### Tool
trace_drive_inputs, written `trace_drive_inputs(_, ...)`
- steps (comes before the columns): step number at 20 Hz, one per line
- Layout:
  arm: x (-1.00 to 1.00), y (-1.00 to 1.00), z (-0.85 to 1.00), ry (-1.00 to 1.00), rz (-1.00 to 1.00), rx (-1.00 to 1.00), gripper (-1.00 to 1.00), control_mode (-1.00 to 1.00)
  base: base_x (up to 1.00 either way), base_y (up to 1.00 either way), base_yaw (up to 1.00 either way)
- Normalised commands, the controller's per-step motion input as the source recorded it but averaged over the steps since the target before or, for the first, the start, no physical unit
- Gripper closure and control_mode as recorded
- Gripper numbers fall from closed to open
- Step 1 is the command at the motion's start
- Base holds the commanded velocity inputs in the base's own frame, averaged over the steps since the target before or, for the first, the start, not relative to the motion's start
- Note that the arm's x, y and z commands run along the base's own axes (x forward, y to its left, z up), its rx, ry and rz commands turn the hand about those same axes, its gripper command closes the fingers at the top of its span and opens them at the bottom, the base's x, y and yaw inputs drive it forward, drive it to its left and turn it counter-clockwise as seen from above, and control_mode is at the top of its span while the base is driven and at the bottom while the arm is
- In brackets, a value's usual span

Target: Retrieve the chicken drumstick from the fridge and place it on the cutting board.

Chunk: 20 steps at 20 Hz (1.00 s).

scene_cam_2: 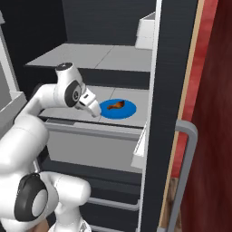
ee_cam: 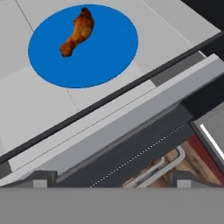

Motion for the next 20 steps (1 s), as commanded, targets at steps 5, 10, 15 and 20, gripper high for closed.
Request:
trace_drive_inputs(5,0.38,-0.22,-0.43,-0.19,0.0,-0.09,-1.0,-1.0,0.0,0.0,0.0)
trace_drive_inputs(10,0.19,-0.28,-0.04,-0.03,0.0,-0.02,-1.0,-1.0,0.0,0.0,0.0)
trace_drive_inputs(15,0.06,-0.07,0.16,0.0,0.0,0.03,-1.0,-1.0,0.0,0.0,0.0)
trace_drive_inputs(20,0.21,0.0,0.06,0.0,0.0,0.0,-1.0,-1.0,0.0,0.0,0.0)
